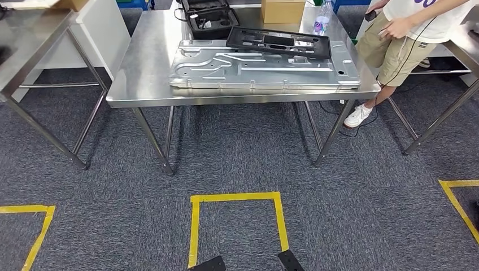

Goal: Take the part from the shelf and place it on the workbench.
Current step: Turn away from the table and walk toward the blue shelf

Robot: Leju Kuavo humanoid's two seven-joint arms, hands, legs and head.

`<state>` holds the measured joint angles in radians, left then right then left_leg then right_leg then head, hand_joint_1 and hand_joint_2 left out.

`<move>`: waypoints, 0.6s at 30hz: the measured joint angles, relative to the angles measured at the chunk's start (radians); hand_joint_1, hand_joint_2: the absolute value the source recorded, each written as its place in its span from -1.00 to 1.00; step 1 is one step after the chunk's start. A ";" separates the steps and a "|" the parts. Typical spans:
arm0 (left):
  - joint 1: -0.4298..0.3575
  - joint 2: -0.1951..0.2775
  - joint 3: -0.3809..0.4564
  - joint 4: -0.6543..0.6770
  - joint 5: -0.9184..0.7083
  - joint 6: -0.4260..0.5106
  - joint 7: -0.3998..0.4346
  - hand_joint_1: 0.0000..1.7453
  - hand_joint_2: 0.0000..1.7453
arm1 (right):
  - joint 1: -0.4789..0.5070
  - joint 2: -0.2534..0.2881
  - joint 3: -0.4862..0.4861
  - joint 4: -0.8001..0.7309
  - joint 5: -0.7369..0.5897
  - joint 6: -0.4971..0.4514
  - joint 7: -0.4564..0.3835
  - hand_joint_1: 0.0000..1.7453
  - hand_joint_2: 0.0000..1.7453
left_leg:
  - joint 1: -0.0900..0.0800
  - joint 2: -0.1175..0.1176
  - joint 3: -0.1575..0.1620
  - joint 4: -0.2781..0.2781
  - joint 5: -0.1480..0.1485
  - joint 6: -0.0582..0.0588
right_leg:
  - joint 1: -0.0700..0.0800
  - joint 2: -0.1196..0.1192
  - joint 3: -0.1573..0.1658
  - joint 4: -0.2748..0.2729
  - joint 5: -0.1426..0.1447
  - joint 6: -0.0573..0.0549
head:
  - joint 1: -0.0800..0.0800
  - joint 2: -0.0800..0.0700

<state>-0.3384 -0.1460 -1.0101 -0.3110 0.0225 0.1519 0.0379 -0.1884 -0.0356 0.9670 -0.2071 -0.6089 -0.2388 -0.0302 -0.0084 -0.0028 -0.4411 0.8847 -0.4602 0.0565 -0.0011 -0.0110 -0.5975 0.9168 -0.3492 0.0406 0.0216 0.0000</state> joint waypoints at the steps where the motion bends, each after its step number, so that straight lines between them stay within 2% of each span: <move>1: 0.004 0.001 0.000 0.002 0.001 0.000 0.002 -1.00 -1.00 | 0.001 0.000 0.000 0.000 0.000 0.000 0.000 -1.00 -1.00 | 0.001 0.001 -0.010 0.000 0.011 0.008 | -0.002 0.001 -0.011 0.018 -0.022 0.005 | 0.001 0.000; 2: 0.007 0.002 0.000 0.003 0.002 -0.001 0.004 -1.00 -1.00 | 0.002 0.000 0.000 0.000 0.000 0.000 0.000 -1.00 -1.00 | 0.003 0.003 -0.022 -0.002 0.024 0.014 | -0.003 0.002 -0.027 0.059 -0.065 0.010 | 0.002 0.000; 4: 0.011 0.003 0.000 0.006 0.001 -0.001 0.009 -1.00 -1.00 | 0.002 0.000 0.000 0.000 0.000 0.000 0.000 -1.00 -1.00 | 0.000 0.004 -0.048 0.000 0.048 0.022 | -0.007 0.003 -0.067 0.198 -0.174 0.019 | 0.005 0.000; 5: 0.013 0.004 0.000 0.007 -0.001 -0.001 0.012 -1.00 -1.00 | 0.002 0.000 0.000 0.000 0.000 0.000 0.000 -1.00 -1.00 | -0.001 0.004 -0.063 0.002 0.059 0.022 | -0.008 0.003 -0.082 0.270 -0.207 0.022 | 0.005 0.000; 6: 0.015 0.005 0.000 0.009 -0.002 -0.001 0.015 -1.00 -1.00 | 0.003 0.000 0.001 0.000 0.000 0.000 0.000 -1.00 -1.00 | -0.002 0.004 -0.078 0.004 0.070 0.022 | -0.010 0.003 -0.085 0.318 -0.215 0.025 | 0.005 0.000; 7: 0.017 0.006 -0.001 0.011 -0.004 -0.001 0.018 -1.00 -1.00 | 0.003 0.000 0.001 0.000 0.001 0.000 0.000 -1.00 -1.00 | -0.002 0.004 -0.095 0.008 0.081 0.021 | -0.012 0.003 -0.072 0.331 -0.199 0.027 | 0.006 0.000; 8: 0.019 0.008 -0.001 0.012 -0.005 -0.001 0.021 -1.00 -1.00 | 0.002 0.000 0.001 0.000 0.001 0.000 0.000 -1.00 -1.00 | -0.002 0.004 -0.112 0.012 0.091 0.019 | -0.014 0.003 -0.040 0.304 -0.170 0.028 | 0.006 0.000; 9: 0.020 0.009 -0.001 0.013 -0.005 -0.001 0.023 -1.00 -1.00 | 0.001 0.000 0.001 0.000 0.001 0.000 0.000 -1.00 -1.00 | -0.002 0.003 -0.128 0.018 0.101 0.016 | -0.017 0.003 0.010 0.244 -0.145 0.028 | 0.006 0.000; 10: 0.021 0.010 -0.001 0.014 -0.005 -0.001 0.024 -1.00 -1.00 | -0.001 0.001 0.001 0.000 0.001 0.000 0.000 -1.00 -1.00 | -0.004 0.002 -0.143 0.025 0.110 0.012 | -0.017 0.004 0.073 0.161 -0.136 0.028 | 0.006 0.000; 11: 0.022 0.012 -0.001 0.014 -0.005 -0.001 0.025 -1.00 -1.00 | -0.003 0.001 0.001 0.000 0.001 0.000 -0.001 -1.00 -1.00 | -0.004 0.001 -0.155 0.032 0.118 0.007 | -0.017 0.005 0.127 0.083 -0.140 0.024 | 0.005 0.000; 12: 0.024 0.013 -0.001 0.015 -0.004 -0.001 0.027 -1.00 -1.00 | -0.004 0.001 0.001 0.000 0.002 0.000 -0.001 -1.00 -1.00 | -0.005 0.001 -0.163 0.038 0.126 0.001 | -0.014 0.007 0.163 0.026 -0.150 0.019 | 0.005 0.000; 13: 0.025 0.014 -0.001 0.015 -0.004 -0.001 0.027 -1.00 -1.00 | -0.005 0.001 0.001 0.000 0.002 0.000 -0.001 -1.00 -1.00 | -0.003 0.001 -0.169 0.040 0.134 -0.005 | -0.010 0.008 0.178 -0.003 -0.158 0.012 | 0.004 0.000; 15: 0.032 0.017 -0.001 0.016 -0.002 -0.001 0.030 -1.00 -1.00 | -0.003 0.001 0.001 0.000 0.002 0.000 -0.002 -1.00 -1.00 | 0.003 0.002 -0.179 0.044 0.144 -0.018 | -0.006 0.007 0.164 -0.007 -0.145 -0.006 | 0.003 0.000; 16: 0.036 0.018 -0.001 0.016 -0.002 -0.001 0.031 -1.00 -1.00 | -0.002 0.001 0.001 0.000 0.002 0.000 -0.002 -1.00 -1.00 | 0.006 0.002 -0.190 0.060 0.124 -0.024 | -0.005 0.006 0.153 -0.006 -0.133 -0.016 | 0.003 0.000; 17: 0.040 0.019 -0.001 0.017 -0.002 -0.002 0.034 -1.00 -1.00 | -0.002 0.001 0.001 0.000 0.003 0.000 -0.002 -1.00 -1.00 | 0.009 0.001 -0.206 0.096 0.084 -0.029 | -0.006 0.004 0.140 -0.007 -0.120 -0.024 | 0.002 0.000; 18: 0.042 0.020 -0.002 0.018 -0.002 -0.002 0.037 -1.00 -1.00 | -0.002 0.001 0.001 0.000 0.003 0.000 -0.002 -1.00 -1.00 | 0.011 0.001 -0.225 0.154 0.027 -0.033 | -0.007 0.003 0.124 -0.007 -0.107 -0.029 | 0.002 0.000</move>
<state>-0.2960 -0.1259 -1.0118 -0.2932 0.0209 0.1501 0.0745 -0.1907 -0.0343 0.9678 -0.2071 -0.6059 -0.2388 -0.0319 0.0031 -0.0017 -0.6660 1.0387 -0.4329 0.0232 -0.0077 -0.0083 -0.4733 0.9100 -0.4560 0.0113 0.0231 0.0000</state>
